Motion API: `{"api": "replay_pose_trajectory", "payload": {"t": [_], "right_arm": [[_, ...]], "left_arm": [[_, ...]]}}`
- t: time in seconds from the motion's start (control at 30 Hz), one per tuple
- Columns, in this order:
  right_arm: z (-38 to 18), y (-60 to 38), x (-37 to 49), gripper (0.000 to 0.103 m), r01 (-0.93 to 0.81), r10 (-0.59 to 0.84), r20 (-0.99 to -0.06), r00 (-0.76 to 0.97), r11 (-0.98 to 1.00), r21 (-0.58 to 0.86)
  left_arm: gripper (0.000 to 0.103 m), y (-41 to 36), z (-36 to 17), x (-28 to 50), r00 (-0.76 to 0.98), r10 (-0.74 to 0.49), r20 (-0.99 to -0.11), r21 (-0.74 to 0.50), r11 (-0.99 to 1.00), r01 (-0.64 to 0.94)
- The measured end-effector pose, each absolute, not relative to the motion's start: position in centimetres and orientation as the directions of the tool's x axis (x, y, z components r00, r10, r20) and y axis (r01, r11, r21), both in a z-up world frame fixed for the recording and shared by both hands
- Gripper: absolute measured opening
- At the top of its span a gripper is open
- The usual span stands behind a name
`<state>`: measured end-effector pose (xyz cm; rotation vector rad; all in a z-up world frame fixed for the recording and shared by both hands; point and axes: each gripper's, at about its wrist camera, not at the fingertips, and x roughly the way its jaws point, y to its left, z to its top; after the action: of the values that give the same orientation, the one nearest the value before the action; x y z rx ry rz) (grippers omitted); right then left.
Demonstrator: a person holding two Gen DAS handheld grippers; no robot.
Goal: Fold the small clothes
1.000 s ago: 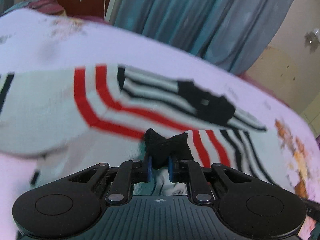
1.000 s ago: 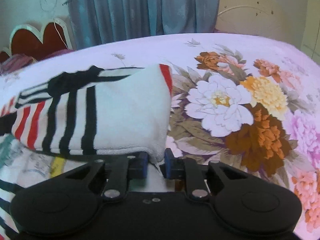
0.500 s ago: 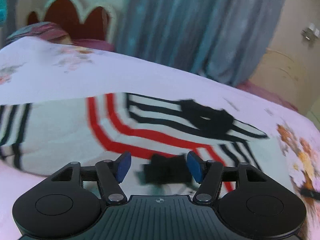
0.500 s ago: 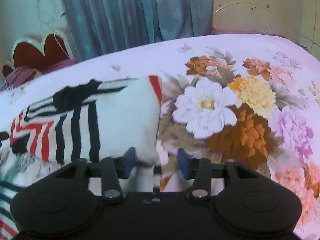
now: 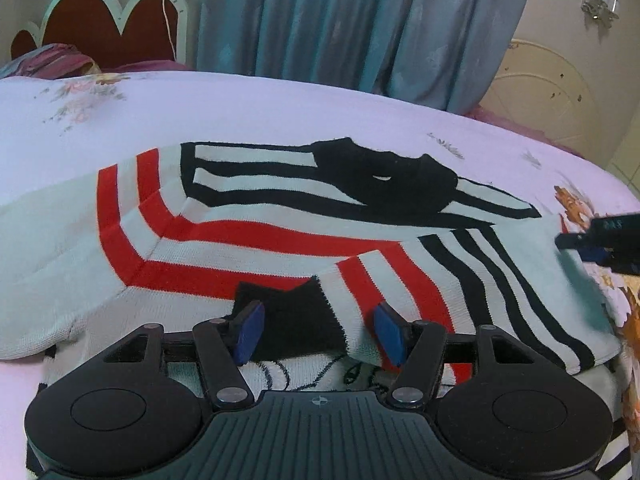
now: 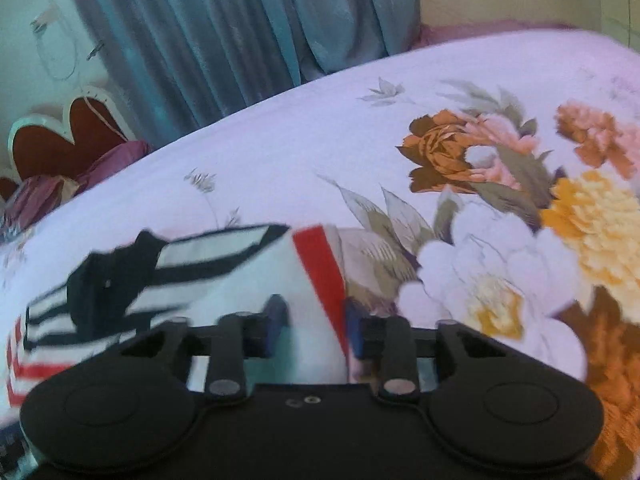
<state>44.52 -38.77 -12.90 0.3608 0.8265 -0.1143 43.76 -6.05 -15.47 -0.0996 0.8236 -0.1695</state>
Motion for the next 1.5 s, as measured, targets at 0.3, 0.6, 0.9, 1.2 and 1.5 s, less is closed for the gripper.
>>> {"api": "replay_pose_trajectory", "payload": {"t": [0.3, 0.6, 0.9, 1.2, 1.5], "right_arm": [[-13.6, -38.5, 45.0, 0.009, 0.241, -0.065, -0.733, 0.677, 0.961, 0.137], [-13.8, -38.9, 46.2, 0.016, 0.239, -0.08, -0.727, 0.682, 0.964, 0.118], [-10.5, -34.9, 42.9, 0.024, 0.147, -0.049, -0.679, 0.732, 0.985, 0.088], [-12.7, -32.5, 41.3, 0.03, 0.108, -0.08, -0.737, 0.672, 0.994, -0.009], [-13.2, -28.0, 38.3, 0.031, -0.005, -0.019, -0.754, 0.656, 1.0, -0.03]], "left_arm": [[0.06, -6.3, -15.1, 43.8, 0.674, -0.171, -0.719, -0.132, 0.985, 0.109], [0.06, -6.4, -15.2, 44.0, 0.675, -0.137, -0.725, -0.09, 0.99, 0.105], [0.06, -6.5, -15.2, 44.0, 0.67, -0.128, -0.731, -0.074, 0.991, 0.108], [0.06, -6.6, -15.1, 43.9, 0.664, -0.127, -0.737, -0.058, 0.991, 0.124], [0.061, -6.7, -14.9, 43.7, 0.66, -0.124, -0.741, -0.043, 0.989, 0.138]]}}
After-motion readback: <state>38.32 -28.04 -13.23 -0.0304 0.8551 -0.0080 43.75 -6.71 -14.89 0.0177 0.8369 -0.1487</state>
